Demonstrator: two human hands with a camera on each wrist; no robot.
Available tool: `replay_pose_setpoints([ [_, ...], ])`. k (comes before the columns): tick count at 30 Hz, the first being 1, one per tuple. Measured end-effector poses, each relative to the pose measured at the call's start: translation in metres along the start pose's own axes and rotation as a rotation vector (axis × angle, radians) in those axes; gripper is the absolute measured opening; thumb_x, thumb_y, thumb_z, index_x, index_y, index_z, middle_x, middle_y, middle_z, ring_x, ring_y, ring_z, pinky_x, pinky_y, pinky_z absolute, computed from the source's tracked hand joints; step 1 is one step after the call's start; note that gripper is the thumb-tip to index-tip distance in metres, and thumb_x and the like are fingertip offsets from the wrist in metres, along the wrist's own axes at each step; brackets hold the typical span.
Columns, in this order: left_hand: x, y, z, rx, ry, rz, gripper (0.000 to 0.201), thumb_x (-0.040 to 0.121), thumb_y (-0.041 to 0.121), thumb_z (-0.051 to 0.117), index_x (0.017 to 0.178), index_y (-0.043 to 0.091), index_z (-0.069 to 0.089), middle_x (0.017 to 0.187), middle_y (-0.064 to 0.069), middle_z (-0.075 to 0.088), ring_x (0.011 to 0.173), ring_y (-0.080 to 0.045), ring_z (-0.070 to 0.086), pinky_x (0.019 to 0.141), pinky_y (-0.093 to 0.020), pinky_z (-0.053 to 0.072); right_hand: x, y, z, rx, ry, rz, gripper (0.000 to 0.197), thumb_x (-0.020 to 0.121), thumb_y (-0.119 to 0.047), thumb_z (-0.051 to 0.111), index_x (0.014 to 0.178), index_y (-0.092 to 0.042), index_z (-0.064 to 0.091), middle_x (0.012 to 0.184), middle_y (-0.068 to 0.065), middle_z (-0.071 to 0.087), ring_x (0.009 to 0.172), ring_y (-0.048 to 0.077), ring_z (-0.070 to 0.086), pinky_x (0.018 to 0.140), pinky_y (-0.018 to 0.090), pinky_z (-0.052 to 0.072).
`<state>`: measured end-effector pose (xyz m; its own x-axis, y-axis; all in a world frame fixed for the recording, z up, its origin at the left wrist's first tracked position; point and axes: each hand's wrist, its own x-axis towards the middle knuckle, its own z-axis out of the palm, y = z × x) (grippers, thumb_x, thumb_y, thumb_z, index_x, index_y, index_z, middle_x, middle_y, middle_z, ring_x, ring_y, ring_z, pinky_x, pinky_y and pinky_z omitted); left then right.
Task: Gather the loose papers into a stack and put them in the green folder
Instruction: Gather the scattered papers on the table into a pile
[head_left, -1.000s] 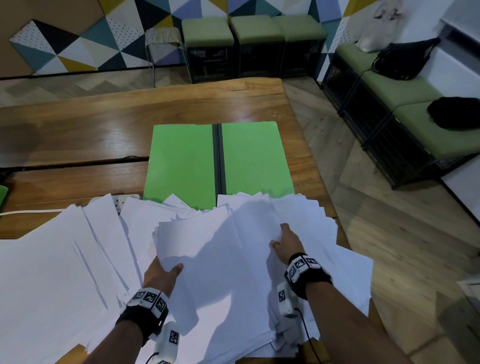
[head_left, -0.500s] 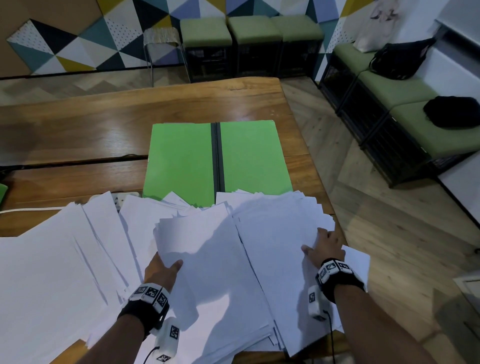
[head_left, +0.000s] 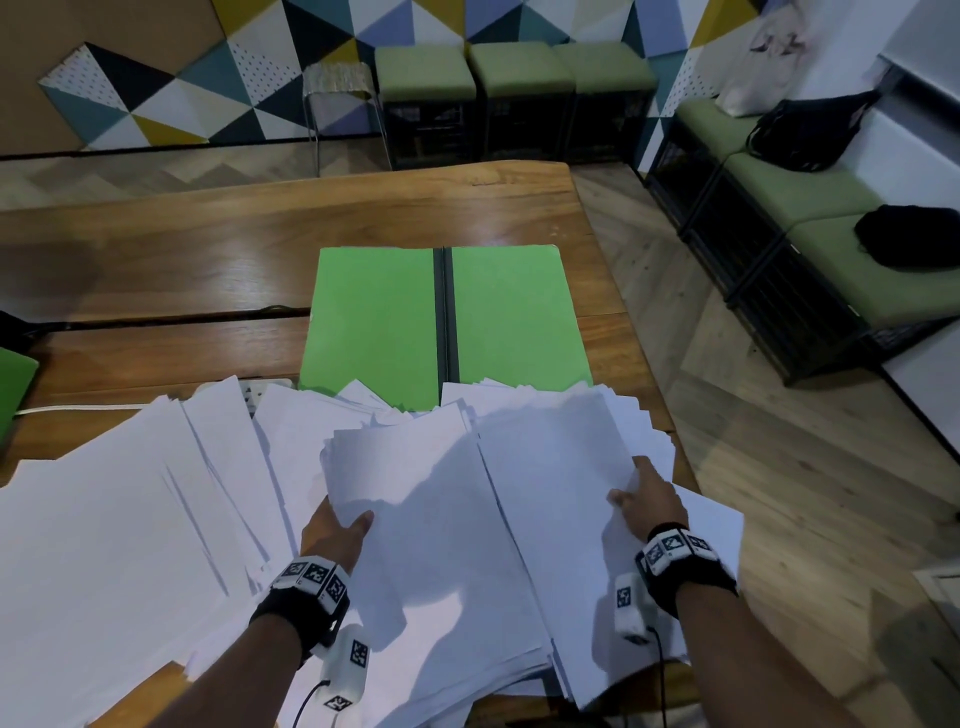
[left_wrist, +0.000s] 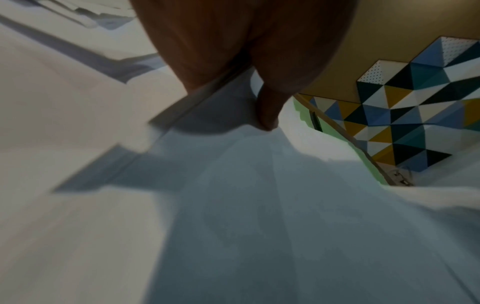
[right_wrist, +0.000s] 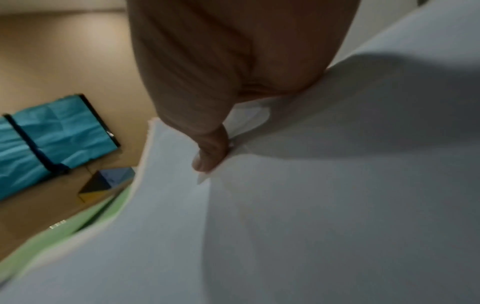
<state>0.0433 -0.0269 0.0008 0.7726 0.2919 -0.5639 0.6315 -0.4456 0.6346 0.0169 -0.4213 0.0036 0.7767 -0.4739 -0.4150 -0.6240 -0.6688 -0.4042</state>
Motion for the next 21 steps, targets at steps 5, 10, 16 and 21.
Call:
replay_pose_setpoints([
  [5,0.002,-0.005,-0.002,-0.075,0.005,-0.017,0.055,0.087,0.021,0.066,0.137,0.009,0.045,0.127,-0.019,0.058,0.112,-0.038,0.056,0.089,-0.037,0.044,0.003,-0.018,-0.058,0.248,0.152,-0.226,0.045,0.079,-0.010,0.072,0.121,-0.015,0.056,0.105,0.009,0.066,0.098,0.027,0.062,0.081,0.035,0.048],
  [10,0.002,-0.007,-0.003,-0.144,0.003,-0.018,0.053,0.086,0.021,0.067,0.134,0.010,0.047,0.122,-0.017,0.060,0.109,-0.037,0.058,0.090,-0.039,0.046,0.004,-0.051,-0.097,0.555,0.233,-0.248,0.042,0.071,-0.020,0.072,0.110,-0.014,0.059,0.102,0.009,0.068,0.093,0.026,0.065,0.081,0.040,0.053],
  [16,-0.004,-0.001,0.001,-0.275,0.034,0.014,0.044,0.088,0.022,0.066,0.127,0.009,0.051,0.112,-0.015,0.063,0.099,-0.033,0.060,0.085,-0.037,0.047,-0.027,-0.092,-0.010,0.423,0.000,-0.223,0.055,0.082,-0.014,0.069,0.132,-0.013,0.046,0.117,0.014,0.062,0.107,0.029,0.060,0.083,0.026,0.042],
  [21,-0.002,-0.003,0.002,-0.364,0.030,0.021,0.063,0.089,0.034,0.062,0.140,0.015,0.029,0.123,-0.016,0.059,0.101,-0.032,0.060,0.091,-0.043,0.048,-0.061,-0.099,0.073,0.281,-0.188,-0.172,0.083,0.090,-0.019,0.059,0.150,-0.037,0.006,0.124,0.026,0.059,0.112,0.039,0.059,0.092,0.039,0.044],
])
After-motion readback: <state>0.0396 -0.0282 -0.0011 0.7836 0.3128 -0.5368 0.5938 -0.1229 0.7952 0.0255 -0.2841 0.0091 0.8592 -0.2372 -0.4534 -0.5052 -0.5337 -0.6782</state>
